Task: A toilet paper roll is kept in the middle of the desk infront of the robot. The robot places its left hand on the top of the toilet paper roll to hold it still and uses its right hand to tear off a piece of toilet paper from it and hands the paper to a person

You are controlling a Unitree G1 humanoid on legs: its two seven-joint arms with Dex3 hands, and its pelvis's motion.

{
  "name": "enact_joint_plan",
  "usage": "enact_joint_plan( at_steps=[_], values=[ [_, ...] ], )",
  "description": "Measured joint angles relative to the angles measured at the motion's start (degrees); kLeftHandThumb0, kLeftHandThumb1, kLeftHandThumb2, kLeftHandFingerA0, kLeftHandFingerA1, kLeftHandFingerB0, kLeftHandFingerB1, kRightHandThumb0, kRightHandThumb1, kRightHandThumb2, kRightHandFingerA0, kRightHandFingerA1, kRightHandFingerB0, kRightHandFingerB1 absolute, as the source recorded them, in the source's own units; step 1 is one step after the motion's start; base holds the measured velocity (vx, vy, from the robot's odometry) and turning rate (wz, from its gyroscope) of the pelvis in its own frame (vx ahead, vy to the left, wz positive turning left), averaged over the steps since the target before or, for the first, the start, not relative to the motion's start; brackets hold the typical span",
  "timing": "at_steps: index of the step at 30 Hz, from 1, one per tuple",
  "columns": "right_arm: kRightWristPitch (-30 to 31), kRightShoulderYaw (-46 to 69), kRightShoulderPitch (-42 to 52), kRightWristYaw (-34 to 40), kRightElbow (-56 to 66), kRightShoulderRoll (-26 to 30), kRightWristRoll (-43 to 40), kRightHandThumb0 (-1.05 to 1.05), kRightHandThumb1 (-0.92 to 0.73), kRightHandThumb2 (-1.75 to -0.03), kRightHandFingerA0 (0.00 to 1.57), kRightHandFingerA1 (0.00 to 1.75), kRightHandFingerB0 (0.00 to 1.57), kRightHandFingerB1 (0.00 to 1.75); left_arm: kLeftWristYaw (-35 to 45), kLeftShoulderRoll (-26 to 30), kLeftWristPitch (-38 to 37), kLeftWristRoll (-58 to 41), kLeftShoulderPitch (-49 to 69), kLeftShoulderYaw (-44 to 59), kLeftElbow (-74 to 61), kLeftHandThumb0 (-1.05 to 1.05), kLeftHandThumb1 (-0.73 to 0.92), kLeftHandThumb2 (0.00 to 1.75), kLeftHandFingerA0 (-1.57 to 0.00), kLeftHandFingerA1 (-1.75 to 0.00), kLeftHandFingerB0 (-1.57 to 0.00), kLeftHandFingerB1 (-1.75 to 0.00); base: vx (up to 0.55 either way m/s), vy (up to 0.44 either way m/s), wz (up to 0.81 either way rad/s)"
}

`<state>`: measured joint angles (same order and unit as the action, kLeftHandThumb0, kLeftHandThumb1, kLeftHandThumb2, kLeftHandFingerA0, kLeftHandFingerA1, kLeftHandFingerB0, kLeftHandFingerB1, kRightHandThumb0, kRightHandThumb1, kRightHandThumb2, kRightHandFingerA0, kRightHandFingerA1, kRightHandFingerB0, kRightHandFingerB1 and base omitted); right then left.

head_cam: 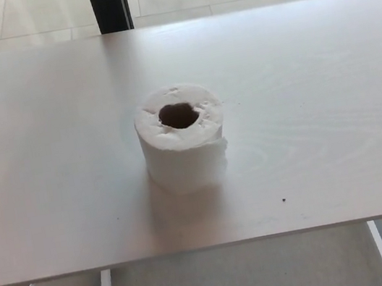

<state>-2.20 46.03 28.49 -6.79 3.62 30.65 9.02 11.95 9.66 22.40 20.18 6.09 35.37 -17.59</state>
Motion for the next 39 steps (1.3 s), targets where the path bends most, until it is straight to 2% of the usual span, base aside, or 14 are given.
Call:
enact_joint_plan(
  at_steps=[3, 4, 5, 6, 7, 8, 11, 12, 13, 14, 15, 19, 37, 39],
  values=[
    [-0.2, 2.3, -1.0, 0.2, -5.6, 0.1, -1.0, -0.18, -0.55, -0.98, 0.42, 0.78, 0.13, 0.53, -0.2, 0.2, -0.6, -1.3, 4.8, 5.3, 4.8, -0.52, 0.74, 0.62, -0.98, -1.11, -0.65, -0.57, 0.00, 0.000, 0.00],
    [0.1, 3.1, -1.9, 0.2, -7.2, 0.1, -1.6, -0.17, -0.55, -0.99, 0.40, 0.74, 0.16, 0.55, -0.3, 0.4, -0.6, -1.4, 5.6, 6.3, 6.2, -0.47, 0.67, 0.64, -0.99, -1.23, -0.73, -1.07, 0.00, 0.000, 0.00],
    [0.7, 4.6, -3.6, 0.3, -9.5, 0.3, -2.5, -0.25, -0.74, -0.62, 0.28, 0.87, 0.32, 0.62, -0.4, 0.8, -0.6, -1.8, 6.6, 8.1, 8.5, -0.46, 0.69, 0.60, -0.73, -0.85, -0.52, -0.67, 0.00, 0.000, 0.00],
    [1.0, 5.5, -4.9, 0.5, -11.3, 0.6, -3.0, -0.25, -0.74, -0.62, 0.28, 0.87, 0.32, 0.62, -0.4, 1.1, -0.6, -2.3, 6.8, 9.2, 10.0, -0.46, 0.69, 0.60, -0.73, -0.85, -0.52, -0.67, 0.00, 0.000, 0.00],
    [1.3, 6.3, -6.2, 0.8, -13.0, 1.0, -3.4, -0.29, -0.71, -0.61, 0.59, 1.35, 0.46, 0.73, -0.5, 1.3, -0.6, -2.6, 6.9, 10.2, 11.3, -0.46, 0.71, 0.61, -0.82, -0.97, -0.59, -0.80, 0.00, 0.000, 0.00],
    [1.6, 7.2, -7.7, 1.1, -14.9, 1.3, -3.9, -0.29, -0.71, -0.61, 0.59, 1.35, 0.46, 0.73, -0.6, 1.6, -0.6, -3.0, 6.8, 11.2, 12.9, -0.46, 0.71, 0.61, -0.82, -0.97, -0.59, -0.80, 0.00, 0.000, 0.00],
    [2.2, 9.9, -11.4, 2.2, -20.6, 1.6, -5.3, -0.25, -0.70, -0.61, 0.62, 1.17, 0.44, 0.69, -1.1, 1.8, -0.6, -4.1, 6.5, 13.9, 17.6, -0.46, 0.71, 0.61, -0.82, -0.97, -0.59, -0.80, 0.00, 0.000, 0.00],
    [2.4, 10.7, -12.5, 2.5, -22.4, 1.6, -5.7, -0.27, -0.73, -0.61, 0.63, 1.34, 0.47, 0.70, -1.2, 1.8, -0.6, -4.5, 6.4, 14.8, 19.1, -0.49, 0.72, 0.60, -1.06, -0.98, -0.71, -0.78, 0.00, 0.000, 0.00],
    [2.7, 11.4, -13.4, 2.7, -24.5, 1.7, -6.2, -0.28, -0.74, -0.63, 0.56, 1.31, 0.51, 0.70, -1.4, 1.8, -0.6, -4.8, 6.5, 15.1, 20.7, -0.48, 0.69, 0.61, -0.80, -0.92, -0.54, -0.71, 0.00, 0.000, 0.00],
    [2.9, 11.8, -13.6, 2.7, -26.0, 1.7, -6.5, -0.31, -0.58, -0.97, 0.68, 0.98, 0.52, 0.70, -1.4, 1.8, -0.6, -4.8, 6.7, 15.1, 21.8, -0.47, 0.69, 0.59, -0.68, -0.83, -0.50, -0.62, 0.00, 0.000, 0.00],
    [3.1, 12.3, -13.8, 2.7, -28.5, 1.7, -7.0, -0.35, -0.70, -0.62, 0.60, 0.99, 0.54, 0.58, -1.4, 1.8, -0.6, -4.9, 7.4, 14.9, 23.8, -0.50, 0.67, 0.62, -0.86, -0.89, -0.59, -0.60, 0.00, 0.000, 0.00],
    [3.8, 13.0, -13.5, 2.0, -36.6, 2.2, -8.0, -0.41, -0.71, -0.61, 0.63, 0.56, 0.51, 0.44, -1.4, 1.8, -0.7, -4.9, 9.8, 12.9, 31.4, -0.46, 0.69, 0.60, -0.72, -0.77, -0.66, -0.61, 0.00, 0.000, 0.00],
    [3.0, -6.2, -11.3, -9.6, -69.9, 13.0, -6.9, -0.44, -0.71, -0.62, 0.65, 0.55, 0.47, 0.40, -2.0, 6.7, -4.5, -7.1, 16.7, 7.2, 59.2, -0.45, 0.68, 0.60, -0.66, -0.80, -0.53, -0.59, 0.00, 0.000, 0.00],
    [1.9, -8.0, -12.0, -11.3, -72.0, 14.0, -7.3, -0.52, -0.69, -0.61, 0.50, 0.50, 0.24, 0.30, -2.2, 8.7, -5.8, -8.0, 16.3, 5.8, 61.9, -0.46, 0.68, 0.60, -0.75, -0.77, -0.55, -0.58, 0.00, 0.000, 0.00]
  ],
)
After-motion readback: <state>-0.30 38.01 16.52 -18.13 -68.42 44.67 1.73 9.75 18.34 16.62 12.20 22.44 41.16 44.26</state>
